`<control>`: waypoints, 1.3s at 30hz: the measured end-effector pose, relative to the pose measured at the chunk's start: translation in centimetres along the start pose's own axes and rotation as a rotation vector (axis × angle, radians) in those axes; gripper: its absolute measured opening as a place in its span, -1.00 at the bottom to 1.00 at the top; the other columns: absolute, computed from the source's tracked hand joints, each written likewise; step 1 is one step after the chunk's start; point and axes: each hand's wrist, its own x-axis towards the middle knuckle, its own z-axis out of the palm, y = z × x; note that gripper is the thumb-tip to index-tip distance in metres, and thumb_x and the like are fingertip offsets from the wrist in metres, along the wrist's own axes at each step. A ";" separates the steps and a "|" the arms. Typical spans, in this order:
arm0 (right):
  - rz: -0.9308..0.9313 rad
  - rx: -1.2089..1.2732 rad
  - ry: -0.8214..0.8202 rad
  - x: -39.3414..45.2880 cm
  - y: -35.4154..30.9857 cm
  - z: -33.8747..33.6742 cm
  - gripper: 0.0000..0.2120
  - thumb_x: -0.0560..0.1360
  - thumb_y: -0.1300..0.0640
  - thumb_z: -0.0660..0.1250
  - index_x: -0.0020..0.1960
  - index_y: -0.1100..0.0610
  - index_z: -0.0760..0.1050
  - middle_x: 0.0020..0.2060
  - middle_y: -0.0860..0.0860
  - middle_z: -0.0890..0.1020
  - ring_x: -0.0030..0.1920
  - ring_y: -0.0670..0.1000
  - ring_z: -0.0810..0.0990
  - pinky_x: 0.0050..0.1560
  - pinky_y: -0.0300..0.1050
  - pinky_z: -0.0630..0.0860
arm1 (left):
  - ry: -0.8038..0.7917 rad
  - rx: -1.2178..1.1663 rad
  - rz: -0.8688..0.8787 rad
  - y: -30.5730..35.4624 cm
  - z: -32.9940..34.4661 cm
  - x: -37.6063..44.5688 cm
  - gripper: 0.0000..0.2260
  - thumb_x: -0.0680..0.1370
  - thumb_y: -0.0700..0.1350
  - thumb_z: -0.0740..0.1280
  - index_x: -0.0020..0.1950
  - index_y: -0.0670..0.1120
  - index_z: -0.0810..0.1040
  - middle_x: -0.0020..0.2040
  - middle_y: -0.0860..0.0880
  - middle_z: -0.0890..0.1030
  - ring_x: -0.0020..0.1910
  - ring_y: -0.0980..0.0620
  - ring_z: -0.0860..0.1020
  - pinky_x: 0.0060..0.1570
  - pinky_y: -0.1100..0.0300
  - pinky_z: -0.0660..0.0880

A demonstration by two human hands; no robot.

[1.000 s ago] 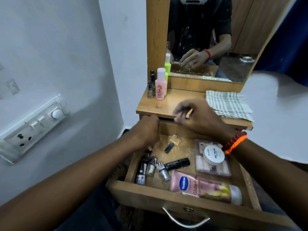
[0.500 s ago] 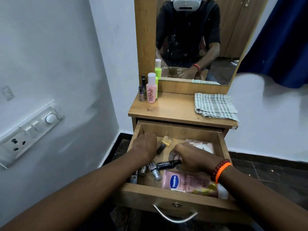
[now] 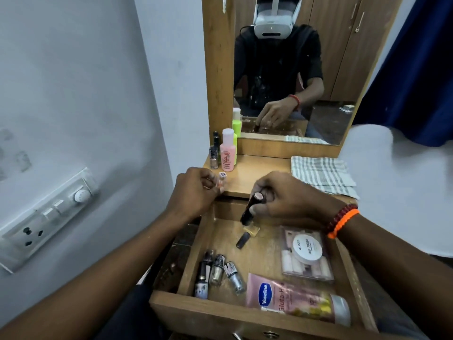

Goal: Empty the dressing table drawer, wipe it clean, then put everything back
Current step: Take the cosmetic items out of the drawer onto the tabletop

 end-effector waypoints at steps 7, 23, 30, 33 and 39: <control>0.044 -0.062 0.158 6.8 -2.3 -1.9 -0.78 0.41 0.03 0.54 -0.12 0.12 0.57 -0.33 -0.06 0.57 -0.31 -0.06 0.52 -0.33 -0.09 0.46 | 0.120 -0.114 -0.055 -2.1 0.4 3.1 -0.89 0.45 -0.13 0.56 -0.08 -0.09 0.69 -0.16 0.00 0.72 -0.17 0.10 0.68 -0.13 0.21 0.61; 0.186 0.065 0.353 10.4 -0.3 2.6 -0.72 0.38 0.09 0.64 -0.21 0.12 0.53 -0.28 0.05 0.68 -0.13 0.09 0.70 -0.27 -0.09 0.60 | 0.145 -0.046 -0.034 -3.7 1.6 5.5 -0.83 0.43 -0.15 0.57 -0.01 -0.09 0.72 -0.20 0.04 0.68 -0.21 0.20 0.61 -0.29 0.44 0.36; 0.236 0.141 0.424 11.7 0.2 4.1 -0.72 0.37 0.02 0.64 -0.18 0.17 0.61 -0.29 0.06 0.69 -0.09 0.11 0.70 -0.11 0.10 0.69 | 0.174 -0.027 -0.045 -3.9 1.6 6.3 -0.80 0.42 -0.17 0.58 0.03 -0.11 0.73 -0.21 0.06 0.66 -0.25 0.25 0.57 -0.19 0.42 0.46; 0.256 0.173 0.426 11.9 0.3 4.3 -0.72 0.38 0.01 0.64 -0.17 0.15 0.59 -0.26 0.05 0.69 -0.06 0.12 0.69 -0.16 -0.01 0.65 | 0.177 -0.021 -0.042 -3.9 1.6 6.4 -0.78 0.42 -0.16 0.58 0.04 -0.12 0.73 -0.18 0.02 0.69 -0.24 0.20 0.59 -0.10 0.29 0.52; 0.287 0.156 0.409 11.7 0.2 4.4 -0.72 0.36 0.02 0.65 -0.17 0.15 0.61 -0.25 0.02 0.68 -0.09 0.06 0.69 -0.27 -0.13 0.58 | 0.176 -0.024 -0.043 -3.6 1.5 6.5 -0.75 0.43 -0.16 0.57 0.08 -0.15 0.72 -0.08 -0.07 0.73 -0.20 0.11 0.62 -0.11 0.29 0.50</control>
